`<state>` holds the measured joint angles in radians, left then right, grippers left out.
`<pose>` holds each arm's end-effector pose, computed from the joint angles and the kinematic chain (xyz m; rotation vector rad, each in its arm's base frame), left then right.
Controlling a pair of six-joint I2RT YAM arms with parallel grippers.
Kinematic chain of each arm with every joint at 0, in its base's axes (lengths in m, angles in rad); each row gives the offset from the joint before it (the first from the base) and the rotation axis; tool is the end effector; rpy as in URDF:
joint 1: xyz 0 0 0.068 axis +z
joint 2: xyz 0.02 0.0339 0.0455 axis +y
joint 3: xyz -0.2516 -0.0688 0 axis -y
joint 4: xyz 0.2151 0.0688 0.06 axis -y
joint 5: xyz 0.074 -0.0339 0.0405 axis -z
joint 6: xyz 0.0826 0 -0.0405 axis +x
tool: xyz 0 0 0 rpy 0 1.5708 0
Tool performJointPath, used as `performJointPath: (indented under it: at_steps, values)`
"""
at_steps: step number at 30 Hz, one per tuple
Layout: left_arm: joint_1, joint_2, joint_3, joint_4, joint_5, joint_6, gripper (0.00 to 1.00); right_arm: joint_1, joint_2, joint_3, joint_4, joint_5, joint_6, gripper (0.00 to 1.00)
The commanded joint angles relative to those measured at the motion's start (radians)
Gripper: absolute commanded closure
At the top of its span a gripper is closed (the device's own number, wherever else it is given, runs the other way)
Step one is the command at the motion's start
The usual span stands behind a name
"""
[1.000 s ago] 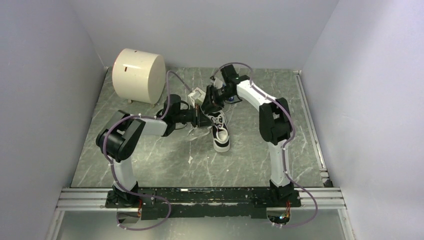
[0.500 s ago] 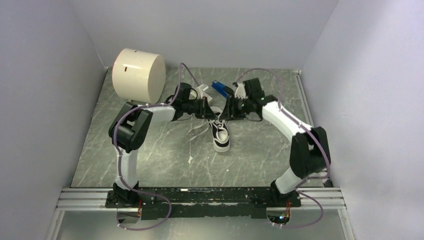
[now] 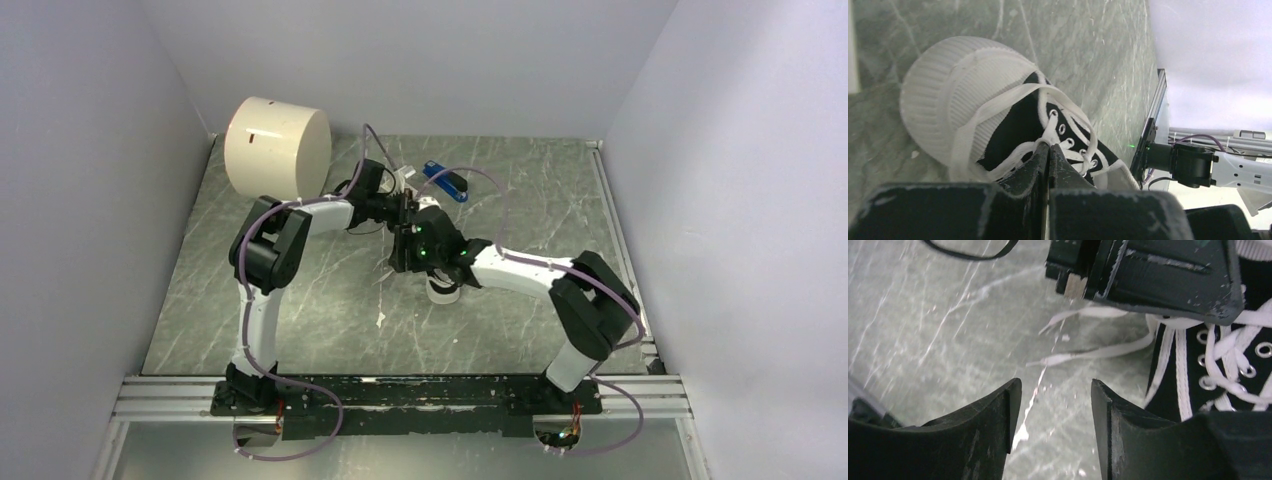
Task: Tie the shoes
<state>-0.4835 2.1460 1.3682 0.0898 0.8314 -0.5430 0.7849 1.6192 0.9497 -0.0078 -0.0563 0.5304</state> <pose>0.3722 -0.2643 0.1341 0.4221 2.3752 -1.4561 0.2514 0.2577 0.1803 -0.3314 2.3390 0.7443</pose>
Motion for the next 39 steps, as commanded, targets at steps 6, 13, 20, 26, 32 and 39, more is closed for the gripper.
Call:
performJointPath:
  at_steps: [6, 13, 20, 26, 32, 39]
  values:
    - [0.019, 0.041, 0.061, -0.056, 0.025, 0.002, 0.95, 0.099, 0.171, 0.102, 0.149, 0.473, 0.072, 0.49]
    - [0.019, 0.066, 0.067, -0.021, 0.031, -0.039, 0.95, 0.106, 0.252, 0.125, 0.157, 0.58, 0.097, 0.53]
    - [0.019, 0.087, 0.08, 0.018, 0.046, -0.075, 0.95, 0.106, 0.291, 0.152, 0.14, 0.625, 0.124, 0.56]
    - [0.019, 0.088, 0.068, 0.043, 0.047, -0.097, 0.95, 0.103, 0.349, 0.167, 0.141, 0.647, 0.163, 0.56]
    - [0.022, 0.084, 0.073, 0.012, 0.055, -0.066, 0.95, 0.1, 0.401, 0.213, 0.077, 0.696, 0.241, 0.56]
    - [0.022, 0.088, 0.076, -0.008, 0.06, -0.056, 0.95, 0.097, 0.465, 0.248, 0.055, 0.718, 0.228, 0.86]
